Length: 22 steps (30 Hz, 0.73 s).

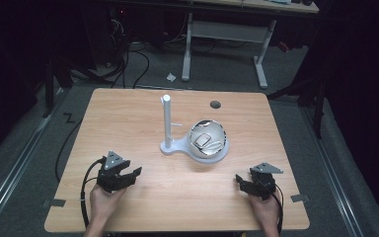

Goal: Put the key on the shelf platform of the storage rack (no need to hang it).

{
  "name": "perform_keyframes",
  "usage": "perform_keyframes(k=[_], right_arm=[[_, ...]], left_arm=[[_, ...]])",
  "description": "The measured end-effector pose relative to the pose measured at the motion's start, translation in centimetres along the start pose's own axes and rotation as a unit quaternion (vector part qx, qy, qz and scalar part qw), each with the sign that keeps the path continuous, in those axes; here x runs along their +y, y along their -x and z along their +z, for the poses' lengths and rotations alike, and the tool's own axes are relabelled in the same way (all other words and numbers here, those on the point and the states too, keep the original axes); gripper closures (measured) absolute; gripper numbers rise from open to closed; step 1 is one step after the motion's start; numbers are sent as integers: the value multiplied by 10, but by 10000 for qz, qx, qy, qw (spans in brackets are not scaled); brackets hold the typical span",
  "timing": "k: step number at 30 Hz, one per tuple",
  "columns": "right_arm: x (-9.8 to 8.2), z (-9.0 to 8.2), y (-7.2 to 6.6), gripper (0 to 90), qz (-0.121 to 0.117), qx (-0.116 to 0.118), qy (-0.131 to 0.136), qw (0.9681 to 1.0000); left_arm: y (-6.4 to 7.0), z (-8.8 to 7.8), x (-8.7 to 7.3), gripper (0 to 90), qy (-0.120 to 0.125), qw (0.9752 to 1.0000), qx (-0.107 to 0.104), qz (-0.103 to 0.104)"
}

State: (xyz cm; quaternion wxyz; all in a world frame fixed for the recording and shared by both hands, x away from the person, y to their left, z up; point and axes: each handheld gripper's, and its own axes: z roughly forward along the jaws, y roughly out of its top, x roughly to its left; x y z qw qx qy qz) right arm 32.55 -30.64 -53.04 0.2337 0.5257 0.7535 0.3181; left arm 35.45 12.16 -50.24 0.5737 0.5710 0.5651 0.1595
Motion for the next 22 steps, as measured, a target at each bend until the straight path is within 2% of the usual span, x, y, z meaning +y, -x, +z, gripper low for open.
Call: perform_keyframes(k=[6,10,13,15,20,22], right_arm=[[0,0,0,343,1,0,0,10000],[0,0,0,343,0,0,0,10000],[0,0,0,343,4,0,0,10000],[0,0,0,344,7,3,2,10000],[0,0,0,344,6,-2,1,10000],[0,0,0,344,3,-3,1,10000]], left_arm=[[-3,8,-18,444,-118,9996,188,165],[-3,14,-30,414,-196,9982,330,460],[-4,18,-37,404,-242,9971,442,577],[-5,19,-40,391,-179,9974,440,548],[-9,16,-42,384,6,9990,380,239],[-9,15,-42,372,6,9989,401,241]])
